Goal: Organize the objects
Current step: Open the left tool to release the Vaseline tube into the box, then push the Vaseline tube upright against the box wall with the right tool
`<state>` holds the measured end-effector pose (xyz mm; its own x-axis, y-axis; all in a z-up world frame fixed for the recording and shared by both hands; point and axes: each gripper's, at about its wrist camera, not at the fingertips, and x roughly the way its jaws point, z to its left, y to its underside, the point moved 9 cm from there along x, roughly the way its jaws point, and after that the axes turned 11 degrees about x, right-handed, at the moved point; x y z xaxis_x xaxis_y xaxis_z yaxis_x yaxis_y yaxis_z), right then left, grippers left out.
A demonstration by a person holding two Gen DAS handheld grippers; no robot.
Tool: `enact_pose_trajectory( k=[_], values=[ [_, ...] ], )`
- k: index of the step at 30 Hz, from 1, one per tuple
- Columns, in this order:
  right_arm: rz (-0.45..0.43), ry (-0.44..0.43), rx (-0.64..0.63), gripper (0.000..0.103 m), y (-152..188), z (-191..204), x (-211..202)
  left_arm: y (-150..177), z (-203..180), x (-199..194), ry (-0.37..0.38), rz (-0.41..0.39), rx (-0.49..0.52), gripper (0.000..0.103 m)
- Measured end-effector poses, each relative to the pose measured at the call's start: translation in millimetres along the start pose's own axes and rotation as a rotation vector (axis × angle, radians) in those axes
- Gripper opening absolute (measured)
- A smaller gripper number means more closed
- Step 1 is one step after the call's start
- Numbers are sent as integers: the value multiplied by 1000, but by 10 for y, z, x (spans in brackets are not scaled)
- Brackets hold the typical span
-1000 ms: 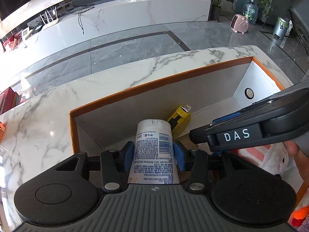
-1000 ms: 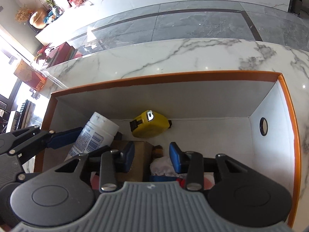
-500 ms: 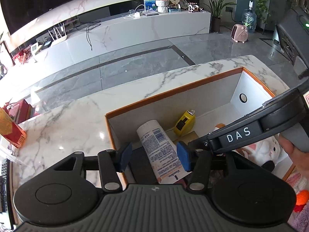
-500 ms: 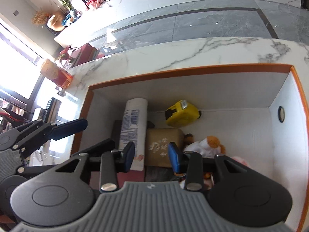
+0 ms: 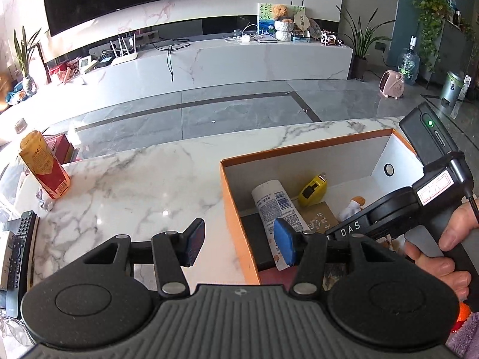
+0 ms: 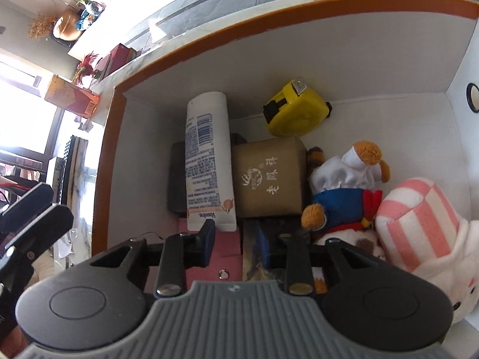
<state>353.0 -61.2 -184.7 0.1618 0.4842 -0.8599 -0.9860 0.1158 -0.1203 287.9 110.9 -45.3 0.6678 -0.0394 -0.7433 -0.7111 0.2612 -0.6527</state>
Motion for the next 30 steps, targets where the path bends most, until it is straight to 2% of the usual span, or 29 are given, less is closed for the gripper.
enact_pose_trajectory(
  k=[5,9,16,22,24,26,30],
  values=[
    [-23,-40,7,7,21,103,-52,71,24,13,5,5,-9,60],
    [-59,-67,-19,3,32,248,-220,103,22,5,10,3,-13,59],
    [-156,-98,-115,3,-22,619,-531,112,23,-11,12,2,-21,58],
    [-180,-166,-80,4,-204,847,-576,117,35,-26,16,1,-27,58],
    [-199,-201,-70,0,-313,957,-601,121,53,-20,20,2,-33,58],
    [-232,-191,-63,0,-409,1003,-609,124,67,-15,23,1,-35,58],
    [-236,-193,-36,0,-526,994,-584,93,45,18,40,-7,-33,48]
  ],
)
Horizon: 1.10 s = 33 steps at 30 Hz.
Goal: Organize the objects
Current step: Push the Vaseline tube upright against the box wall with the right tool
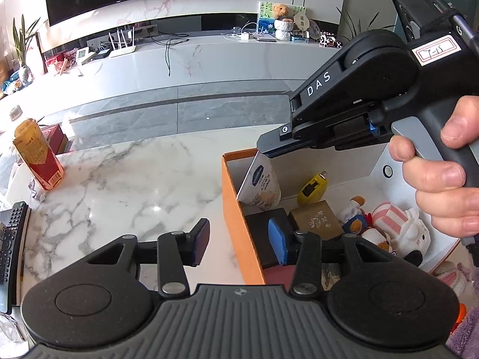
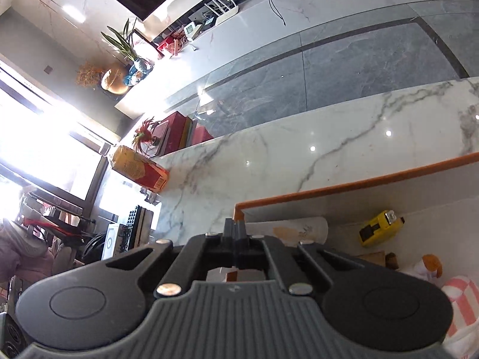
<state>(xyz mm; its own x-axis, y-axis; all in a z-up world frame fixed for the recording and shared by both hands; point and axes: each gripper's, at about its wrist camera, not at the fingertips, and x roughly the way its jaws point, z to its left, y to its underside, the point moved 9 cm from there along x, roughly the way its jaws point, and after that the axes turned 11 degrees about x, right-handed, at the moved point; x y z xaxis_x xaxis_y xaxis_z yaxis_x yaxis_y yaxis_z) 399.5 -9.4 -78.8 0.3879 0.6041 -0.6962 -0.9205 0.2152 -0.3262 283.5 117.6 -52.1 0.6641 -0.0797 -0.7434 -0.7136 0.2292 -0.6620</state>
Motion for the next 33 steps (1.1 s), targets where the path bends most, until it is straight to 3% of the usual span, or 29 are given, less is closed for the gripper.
enact_pose_trajectory(
  k=[5,14,20,22,23,26,33],
  values=[
    [-9,75,-2,0,-31,-156,47,-122,24,116,4,-31,-21,39],
    [-18,123,-13,0,-68,-424,-3,-176,-5,136,8,-31,-37,38],
    [-71,330,-114,5,-155,-797,-104,-108,0,204,14,0,-53,38],
    [-60,387,-118,18,-183,-970,-67,-90,-27,217,22,7,-55,38],
    [-50,391,-104,28,-189,-1038,-37,-86,-36,224,22,8,-56,38],
    [-7,370,-62,37,-199,-1176,98,-75,-47,237,22,14,-58,38],
    [8,318,-47,38,-230,-1222,327,-50,12,239,19,26,-70,38]
  ],
)
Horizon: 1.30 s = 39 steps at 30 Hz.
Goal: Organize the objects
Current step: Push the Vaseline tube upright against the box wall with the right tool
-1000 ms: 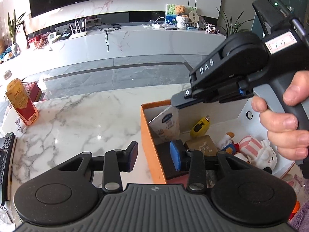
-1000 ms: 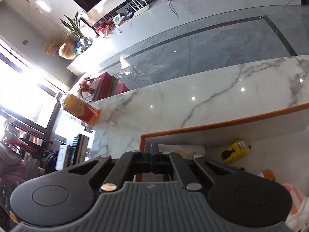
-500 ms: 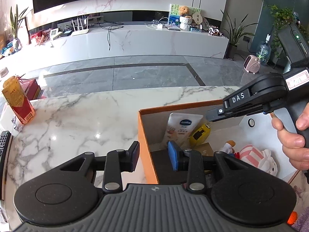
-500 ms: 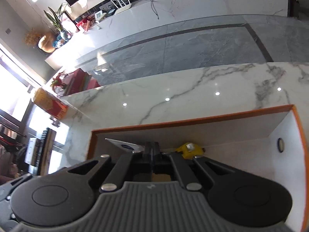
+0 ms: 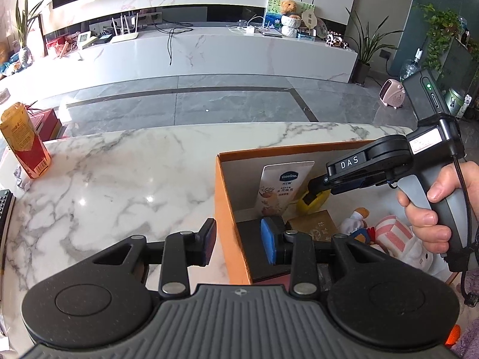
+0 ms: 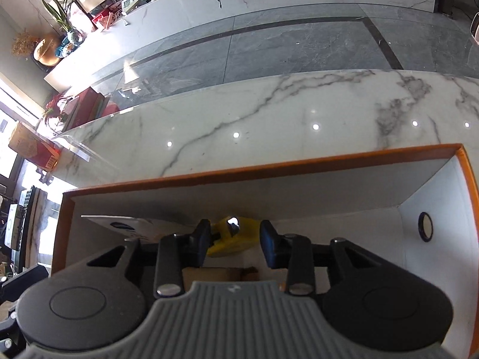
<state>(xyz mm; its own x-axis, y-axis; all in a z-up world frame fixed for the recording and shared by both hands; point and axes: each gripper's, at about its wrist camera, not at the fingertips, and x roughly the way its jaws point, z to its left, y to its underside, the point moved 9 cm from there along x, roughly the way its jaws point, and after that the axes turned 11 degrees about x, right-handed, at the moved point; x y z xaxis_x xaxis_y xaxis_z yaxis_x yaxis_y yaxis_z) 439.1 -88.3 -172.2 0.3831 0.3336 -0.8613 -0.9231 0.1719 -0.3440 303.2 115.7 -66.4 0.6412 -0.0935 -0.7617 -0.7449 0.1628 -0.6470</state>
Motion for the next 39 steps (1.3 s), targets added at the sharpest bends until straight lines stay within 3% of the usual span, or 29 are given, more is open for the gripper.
enact_pose_trajectory(
  k=[9,24,32,39],
  values=[
    [100,-111,167,31,82,82,120,9,-53,47,11,11,-4,38],
    [65,-77,193,36,79,36,53,22,-57,-126,-9,1,-8,38],
    [1,-114,76,37,225,89,-556,15,-265,-571,3,-68,-4,38],
    [-74,-168,-29,39,617,-71,-1368,51,-847,-998,96,-146,62,38]
  ],
)
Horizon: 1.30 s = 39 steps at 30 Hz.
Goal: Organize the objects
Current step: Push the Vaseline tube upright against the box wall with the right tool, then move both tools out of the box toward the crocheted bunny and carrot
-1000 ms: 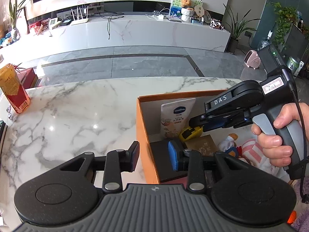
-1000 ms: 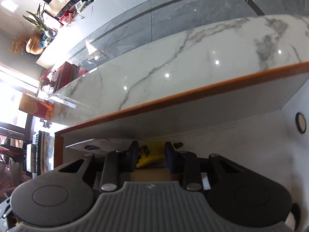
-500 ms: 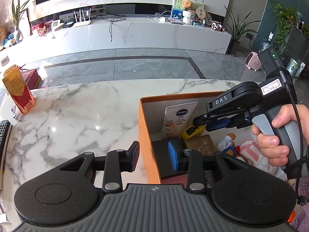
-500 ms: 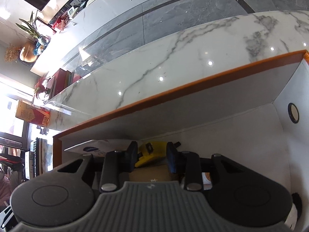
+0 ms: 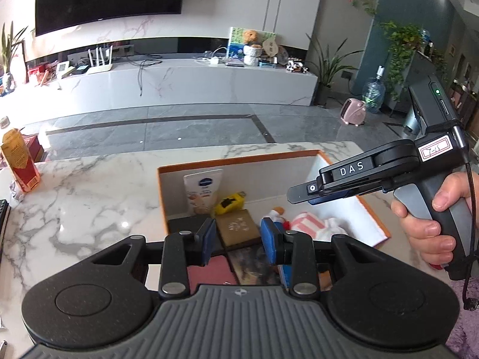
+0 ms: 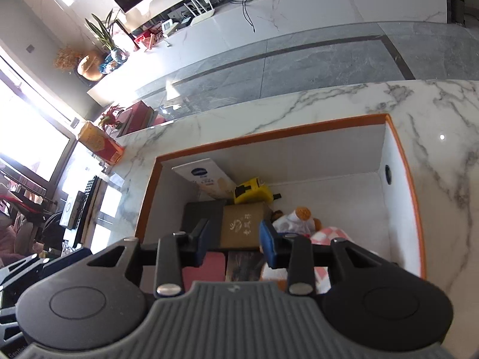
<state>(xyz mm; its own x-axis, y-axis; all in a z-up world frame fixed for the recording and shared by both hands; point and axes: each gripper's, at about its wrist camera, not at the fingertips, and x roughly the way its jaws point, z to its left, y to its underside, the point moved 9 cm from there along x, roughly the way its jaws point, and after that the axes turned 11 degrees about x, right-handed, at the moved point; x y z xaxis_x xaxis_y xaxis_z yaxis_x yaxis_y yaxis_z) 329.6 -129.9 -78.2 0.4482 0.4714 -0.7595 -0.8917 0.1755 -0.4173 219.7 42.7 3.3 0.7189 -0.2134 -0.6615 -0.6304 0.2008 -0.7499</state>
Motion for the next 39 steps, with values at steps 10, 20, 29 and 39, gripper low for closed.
enact_pose_trajectory(
  k=[10,20,29,39],
  values=[
    [-81,137,-34,41,659,-751,-944,221,-1104,80,163,-3,224,42],
    [88,321,-24,47,1437,-1486,-964,593,-1833,400,205,106,469,48],
    [259,413,-72,48,1707,-1671,-581,781,-1888,428,151,207,437,49],
    [293,432,-68,48,1769,-1694,-511,806,-1900,321,118,211,404,50]
  ],
)
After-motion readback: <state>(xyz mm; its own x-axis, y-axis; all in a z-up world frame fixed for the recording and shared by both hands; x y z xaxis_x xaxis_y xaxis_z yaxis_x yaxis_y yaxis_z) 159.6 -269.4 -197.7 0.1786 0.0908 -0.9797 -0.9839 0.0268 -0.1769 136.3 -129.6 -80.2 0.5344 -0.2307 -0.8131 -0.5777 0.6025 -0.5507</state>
